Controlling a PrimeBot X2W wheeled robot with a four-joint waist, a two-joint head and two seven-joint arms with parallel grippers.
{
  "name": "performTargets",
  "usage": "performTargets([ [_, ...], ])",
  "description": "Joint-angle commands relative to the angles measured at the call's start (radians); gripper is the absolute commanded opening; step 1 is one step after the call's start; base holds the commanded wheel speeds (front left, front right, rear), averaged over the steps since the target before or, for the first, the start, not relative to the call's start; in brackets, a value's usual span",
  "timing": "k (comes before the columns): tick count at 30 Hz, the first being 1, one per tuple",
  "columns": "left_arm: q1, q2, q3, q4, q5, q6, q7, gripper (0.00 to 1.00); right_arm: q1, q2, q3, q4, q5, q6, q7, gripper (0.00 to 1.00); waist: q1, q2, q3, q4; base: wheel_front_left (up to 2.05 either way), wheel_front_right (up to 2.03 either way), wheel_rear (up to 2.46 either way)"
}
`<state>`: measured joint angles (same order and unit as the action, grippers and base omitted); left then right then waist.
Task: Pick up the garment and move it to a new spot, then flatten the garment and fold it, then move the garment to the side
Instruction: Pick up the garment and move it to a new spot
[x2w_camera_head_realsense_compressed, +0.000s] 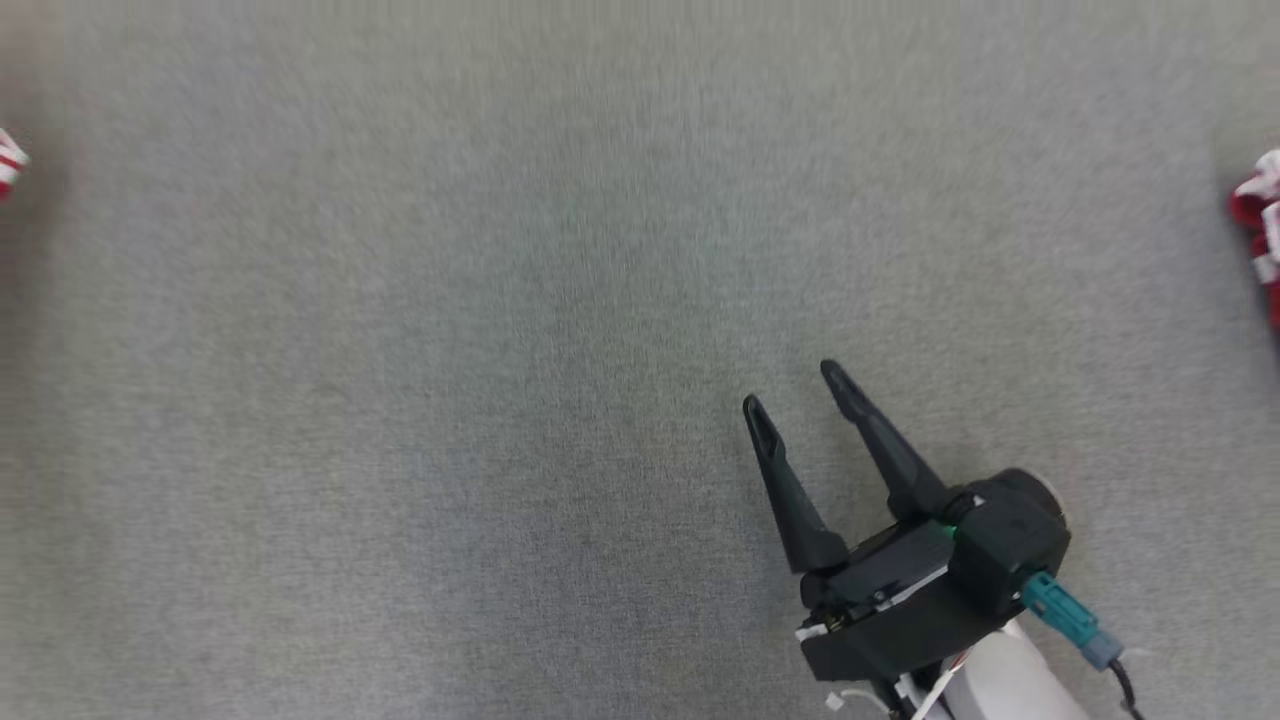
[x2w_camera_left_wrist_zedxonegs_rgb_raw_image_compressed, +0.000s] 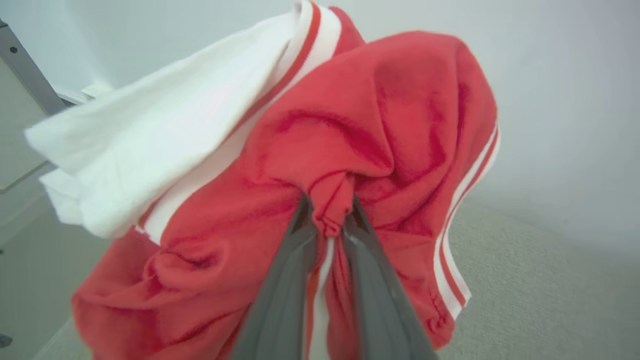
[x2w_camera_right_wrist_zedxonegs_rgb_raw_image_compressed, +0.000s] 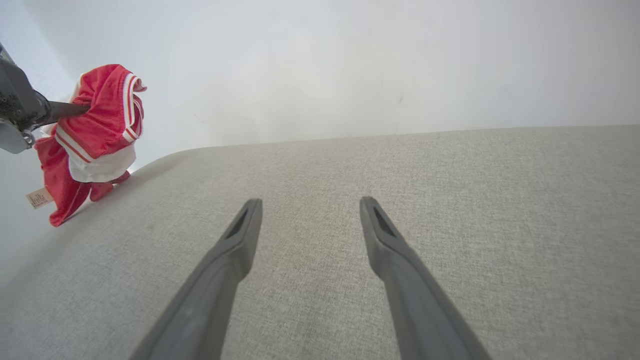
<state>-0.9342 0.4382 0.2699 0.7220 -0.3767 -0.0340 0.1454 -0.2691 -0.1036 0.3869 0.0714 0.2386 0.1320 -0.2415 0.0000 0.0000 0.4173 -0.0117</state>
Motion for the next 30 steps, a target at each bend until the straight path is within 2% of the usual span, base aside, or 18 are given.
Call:
performTargets([
  [1, 0.017, 0.0, -0.014, -0.036, -0.002, -0.014, 0.015, 0.0, 0.01, 0.011, 0.007, 0.015, 0.011, -0.003, -0.009, 1.0, 0.0, 0.0, -0.117, 0.004, 0.0, 0.0, 0.0],
  [8, 0.039, -0.032, -0.082, -0.176, -0.019, -0.062, 0.08, 0.0, 0.029, 0.033, 0.036, 0.073, 0.049, -0.003, -0.022, 1.0, 0.0, 0.0, -0.253, -0.018, 0.0, 0.0, 0.0],
  [15, 0.068, -0.144, -0.183, -0.361, -0.09, -0.087, 0.17, 0.0, 0.077, 0.044, 0.0, 0.089, 0.058, -0.003, -0.022, 1.0, 0.0, 0.0, -0.364, -0.074, 0.0, 0.0, 0.0],
  [23, 0.15, -0.278, -0.301, -0.531, -0.148, -0.092, 0.205, 0.0, 0.105, 0.048, -0.009, 0.077, 0.048, -0.003, -0.022, 1.0, 0.0, 0.0, -0.386, -0.187, 0.0, 0.0, 0.0],
  [27, 0.2, -0.327, -0.346, -0.545, -0.14, -0.082, 0.178, 0.0, 0.098, 0.049, -0.012, 0.068, 0.049, -0.003, -0.023, 1.0, 0.0, 0.0, -0.362, -0.25, 0.0, 0.0, 0.0],
  [30, 0.245, -0.355, -0.374, -0.506, -0.149, -0.072, 0.139, 0.0, 0.095, 0.051, -0.021, 0.061, 0.047, -0.003, -0.022, 1.0, 0.0, 0.0, -0.337, -0.291, 0.0, 0.0, 0.0],
])
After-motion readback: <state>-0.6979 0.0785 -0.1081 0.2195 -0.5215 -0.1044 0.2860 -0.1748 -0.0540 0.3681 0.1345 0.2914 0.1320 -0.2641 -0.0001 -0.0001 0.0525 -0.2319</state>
